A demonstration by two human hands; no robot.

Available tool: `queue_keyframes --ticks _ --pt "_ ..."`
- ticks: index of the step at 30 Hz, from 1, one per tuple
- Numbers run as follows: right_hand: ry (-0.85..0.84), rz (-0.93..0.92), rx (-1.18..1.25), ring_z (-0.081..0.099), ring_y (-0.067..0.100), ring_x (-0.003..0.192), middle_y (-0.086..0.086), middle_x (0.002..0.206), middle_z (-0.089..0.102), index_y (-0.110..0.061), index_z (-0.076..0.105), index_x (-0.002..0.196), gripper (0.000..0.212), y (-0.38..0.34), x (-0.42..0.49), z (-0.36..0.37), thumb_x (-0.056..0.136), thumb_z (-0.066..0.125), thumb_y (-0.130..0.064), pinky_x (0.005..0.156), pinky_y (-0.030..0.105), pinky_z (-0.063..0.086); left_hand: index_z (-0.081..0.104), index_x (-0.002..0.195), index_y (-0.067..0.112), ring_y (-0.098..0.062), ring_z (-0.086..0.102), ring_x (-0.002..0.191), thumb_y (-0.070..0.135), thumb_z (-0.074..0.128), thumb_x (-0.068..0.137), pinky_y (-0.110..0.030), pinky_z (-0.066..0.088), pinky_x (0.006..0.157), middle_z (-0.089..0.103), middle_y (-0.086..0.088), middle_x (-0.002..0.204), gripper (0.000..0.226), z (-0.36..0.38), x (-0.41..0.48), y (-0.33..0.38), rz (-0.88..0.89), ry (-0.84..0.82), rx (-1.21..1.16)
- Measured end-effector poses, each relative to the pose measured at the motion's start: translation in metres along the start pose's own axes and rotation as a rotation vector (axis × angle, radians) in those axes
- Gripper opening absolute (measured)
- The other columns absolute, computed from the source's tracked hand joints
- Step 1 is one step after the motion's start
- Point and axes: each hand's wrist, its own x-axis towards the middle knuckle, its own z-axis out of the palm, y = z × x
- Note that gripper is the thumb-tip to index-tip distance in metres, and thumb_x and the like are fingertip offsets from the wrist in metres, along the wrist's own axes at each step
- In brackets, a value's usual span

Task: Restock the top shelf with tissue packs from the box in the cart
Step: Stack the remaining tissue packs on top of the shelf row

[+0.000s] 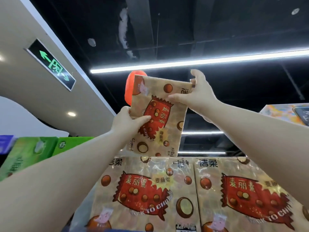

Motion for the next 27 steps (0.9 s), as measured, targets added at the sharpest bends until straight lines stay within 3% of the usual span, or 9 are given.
queue_keyframes --ticks 4,6,8,10,14,19,22,24,27 --pt "-0.204 0.281 0.170 0.043 0.027 0.131 0.006 0.146 0.041 -0.023 -0.002 0.151 0.120 0.012 -0.009 0.025 0.067 0.082 -0.037 0.100 0.050 0.040 0.049 0.103 0.019 -0.008 0.057 0.079 0.039 0.071 0.080 -0.033 0.051 0.076 0.056 0.011 0.085 0.037 -0.002 -0.008 -0.016 -0.059 0.100 -0.037" --pt "-0.398 0.367 0.088 0.046 0.027 0.127 0.004 0.142 0.046 -0.026 0.009 0.149 0.110 0.022 -0.019 0.034 0.067 0.083 -0.035 0.094 0.052 0.043 0.052 0.106 0.016 -0.010 0.057 0.080 0.038 0.072 0.080 -0.032 0.050 0.074 0.059 0.009 0.087 0.040 -0.005 -0.009 -0.020 -0.096 0.132 -0.082" --pt "-0.500 0.372 0.049 0.052 0.020 0.114 0.000 0.131 0.054 -0.027 0.023 0.142 0.091 0.030 -0.029 0.043 0.072 0.081 -0.025 0.079 0.039 0.048 0.053 0.110 0.015 -0.013 0.059 0.084 0.038 0.072 0.080 -0.031 0.051 0.074 0.060 0.008 0.089 0.042 -0.006 -0.010 -0.023 -0.111 0.137 -0.105" --pt "-0.465 0.315 0.086 0.055 0.016 0.109 -0.002 0.122 0.058 -0.029 0.031 0.135 0.077 0.035 -0.031 0.049 0.075 0.078 -0.021 0.068 0.027 0.047 0.048 0.113 0.017 -0.017 0.061 0.092 0.037 0.072 0.080 -0.037 0.053 0.082 0.063 0.002 0.102 0.046 -0.010 -0.011 -0.020 -0.121 0.113 -0.118" --pt "-0.342 0.211 0.039 0.055 0.024 0.116 0.001 0.129 0.056 -0.027 0.025 0.143 0.089 0.030 -0.018 0.042 0.072 0.079 -0.032 0.092 0.046 0.046 0.011 0.148 0.026 -0.025 0.043 0.129 0.029 0.081 0.072 -0.046 0.038 0.107 0.040 -0.006 0.142 0.103 -0.021 -0.007 -0.013 -0.060 0.160 -0.134" --pt "-0.275 0.087 -0.203 0.058 0.020 0.095 -0.001 0.115 0.057 -0.025 0.045 0.124 0.057 0.001 0.003 0.013 0.077 0.072 -0.045 0.065 0.031 0.046 -0.013 0.147 0.039 -0.025 0.008 0.145 0.039 0.083 0.065 -0.051 0.018 0.116 -0.003 -0.002 0.159 0.126 -0.029 0.004 -0.001 0.000 0.326 0.085" --pt "-0.399 0.045 -0.364 0.062 0.022 0.097 -0.002 0.121 0.061 -0.029 0.052 0.121 0.049 -0.010 0.012 -0.002 0.078 0.072 -0.044 0.077 0.036 0.052 0.006 0.149 0.036 -0.024 0.023 0.142 0.034 0.082 0.069 -0.051 0.032 0.110 0.020 -0.001 0.156 0.111 -0.028 0.006 -0.001 0.049 0.188 0.033" --pt "-0.478 0.037 -0.477 0.062 0.021 0.096 -0.003 0.123 0.060 -0.032 0.051 0.123 0.048 -0.014 0.012 -0.005 0.080 0.069 -0.045 0.076 0.035 0.053 0.029 0.140 0.032 -0.020 0.047 0.124 0.028 0.079 0.073 -0.042 0.049 0.093 0.049 0.004 0.133 0.084 -0.021 0.002 -0.003 0.046 0.004 -0.072" --pt "-0.515 -0.049 -0.608 0.058 0.018 0.095 -0.003 0.116 0.061 -0.030 0.050 0.130 0.048 -0.014 0.011 0.002 0.086 0.062 -0.045 0.077 0.031 0.047 0.037 0.130 0.025 -0.013 0.053 0.103 0.030 0.077 0.076 -0.032 0.047 0.080 0.054 0.008 0.115 0.067 -0.011 -0.002 -0.007 0.002 -0.036 -0.083"
